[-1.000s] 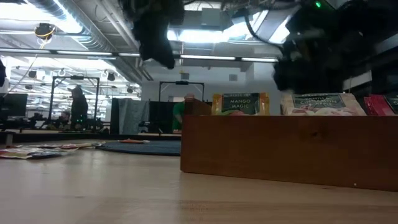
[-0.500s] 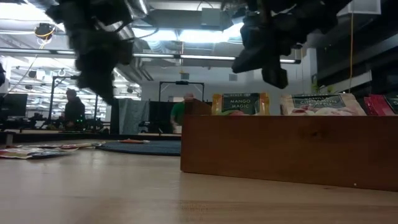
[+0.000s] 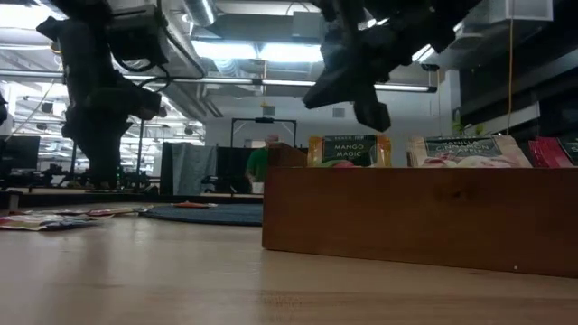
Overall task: Pick & Place Tea
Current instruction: Put the yellow tea bag into the left section of the wooden organizer
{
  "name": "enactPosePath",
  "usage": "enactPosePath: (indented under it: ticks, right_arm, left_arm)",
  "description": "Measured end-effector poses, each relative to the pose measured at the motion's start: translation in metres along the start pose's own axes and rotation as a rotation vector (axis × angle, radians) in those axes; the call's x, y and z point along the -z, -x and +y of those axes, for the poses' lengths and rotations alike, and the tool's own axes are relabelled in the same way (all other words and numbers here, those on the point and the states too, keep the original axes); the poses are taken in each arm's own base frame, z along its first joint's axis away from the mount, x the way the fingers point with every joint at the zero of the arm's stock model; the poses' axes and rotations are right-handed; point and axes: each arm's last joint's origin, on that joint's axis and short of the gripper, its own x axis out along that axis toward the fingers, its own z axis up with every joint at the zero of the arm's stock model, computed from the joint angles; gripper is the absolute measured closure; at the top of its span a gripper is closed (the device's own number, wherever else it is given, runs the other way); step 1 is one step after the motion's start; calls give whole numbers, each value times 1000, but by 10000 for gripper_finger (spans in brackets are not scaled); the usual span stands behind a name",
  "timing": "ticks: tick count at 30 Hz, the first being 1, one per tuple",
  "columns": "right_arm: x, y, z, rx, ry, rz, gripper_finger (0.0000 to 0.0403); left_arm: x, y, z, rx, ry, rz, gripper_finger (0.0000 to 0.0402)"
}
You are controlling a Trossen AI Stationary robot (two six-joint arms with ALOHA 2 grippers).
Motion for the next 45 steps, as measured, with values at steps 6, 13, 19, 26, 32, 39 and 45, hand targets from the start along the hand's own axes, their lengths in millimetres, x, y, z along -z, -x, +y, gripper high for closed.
enactPosePath:
  ticks: [6, 13, 19, 26, 32, 39, 45]
  right_arm:
    - [-8, -9, -1, 10, -16, -2, 380]
    - [-11, -18, -4, 9, -86, -19, 380]
    - [-13, -17, -6, 12, -99, -26, 380]
    - [-21, -15, -11, 12, -130, -54, 358]
    - [-27, -31, -21, -32, -189, -86, 286]
    - [-23, -71, -42, -66, -259, -108, 249]
    - [-13, -96, -59, -38, -326, -56, 255]
  left_arm:
    - [9, -21, 4, 7, -24, 41, 378]
    - [19, -48, 7, 107, 41, 58, 394]
    - [18, -53, 6, 142, 92, 11, 399]
    - [9, -54, -1, 206, 229, -99, 399]
    - [4, -64, -7, 217, 259, -115, 398]
    - [-5, -78, -17, 280, 281, -151, 397]
    - [-7, -81, -19, 298, 304, -161, 399]
